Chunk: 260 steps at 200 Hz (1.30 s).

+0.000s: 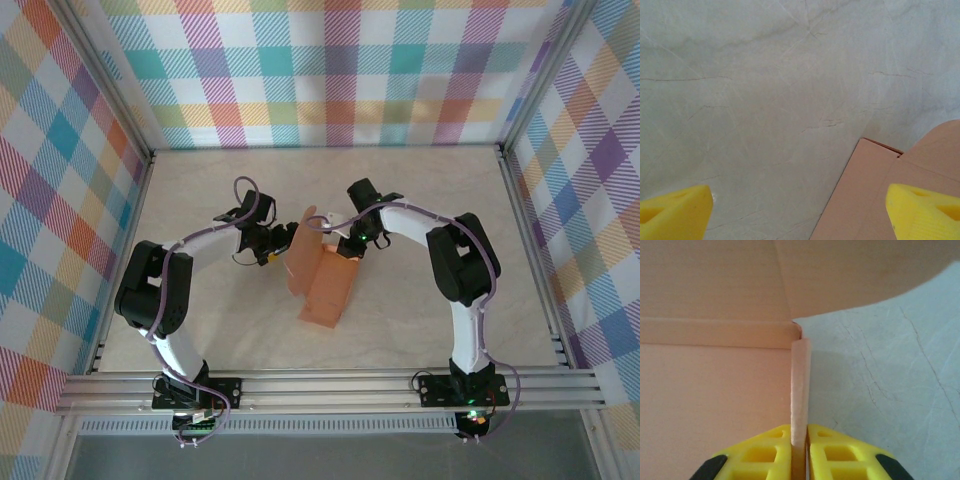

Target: Fold the paper box

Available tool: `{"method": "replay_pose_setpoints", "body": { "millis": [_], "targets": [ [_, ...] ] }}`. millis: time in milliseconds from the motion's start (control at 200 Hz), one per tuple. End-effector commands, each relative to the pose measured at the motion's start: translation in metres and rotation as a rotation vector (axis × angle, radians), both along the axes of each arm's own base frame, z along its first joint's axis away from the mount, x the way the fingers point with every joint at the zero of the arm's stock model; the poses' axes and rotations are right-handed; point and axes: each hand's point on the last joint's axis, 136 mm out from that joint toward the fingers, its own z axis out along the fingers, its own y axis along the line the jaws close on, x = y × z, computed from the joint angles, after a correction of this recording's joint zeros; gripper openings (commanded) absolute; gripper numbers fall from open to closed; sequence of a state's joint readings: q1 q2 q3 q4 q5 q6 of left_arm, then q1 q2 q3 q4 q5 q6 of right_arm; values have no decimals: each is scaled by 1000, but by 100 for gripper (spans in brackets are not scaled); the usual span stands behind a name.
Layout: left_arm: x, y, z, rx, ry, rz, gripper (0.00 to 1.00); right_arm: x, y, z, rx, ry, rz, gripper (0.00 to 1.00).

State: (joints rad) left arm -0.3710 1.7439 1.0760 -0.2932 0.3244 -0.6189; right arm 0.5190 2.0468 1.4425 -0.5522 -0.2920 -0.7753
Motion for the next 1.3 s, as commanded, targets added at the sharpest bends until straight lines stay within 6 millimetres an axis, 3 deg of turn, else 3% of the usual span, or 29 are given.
{"method": "replay_pose_setpoints", "body": {
  "millis": [0,255,435,555,685,775,965,1120,1295],
  "targets": [
    [-8,-1,5,1,-5,-24,90,-3,3,-1,-11,6,18,9],
    [-7,4,9,23,-26,-9,91,1,0,6,-10,-48,-10,1],
    [-2,32,29,87,-112,84,97,16,-9,13,-16,-139,-96,0],
    [-6,61,38,117,-163,179,99,35,-22,17,-17,-178,-233,0],
    [-10,70,59,128,-293,185,99,56,-44,21,-21,-191,-434,0],
    [-20,72,65,153,-358,158,100,58,-51,25,7,-178,-506,0],
    [-36,70,38,124,-247,192,100,74,-85,34,-1,-161,-785,0],
    [-40,67,13,79,-169,270,99,69,-106,38,33,-91,-966,0],
    [-32,51,15,12,-165,287,93,58,-122,37,50,-41,-1101,0]
  ]
}}
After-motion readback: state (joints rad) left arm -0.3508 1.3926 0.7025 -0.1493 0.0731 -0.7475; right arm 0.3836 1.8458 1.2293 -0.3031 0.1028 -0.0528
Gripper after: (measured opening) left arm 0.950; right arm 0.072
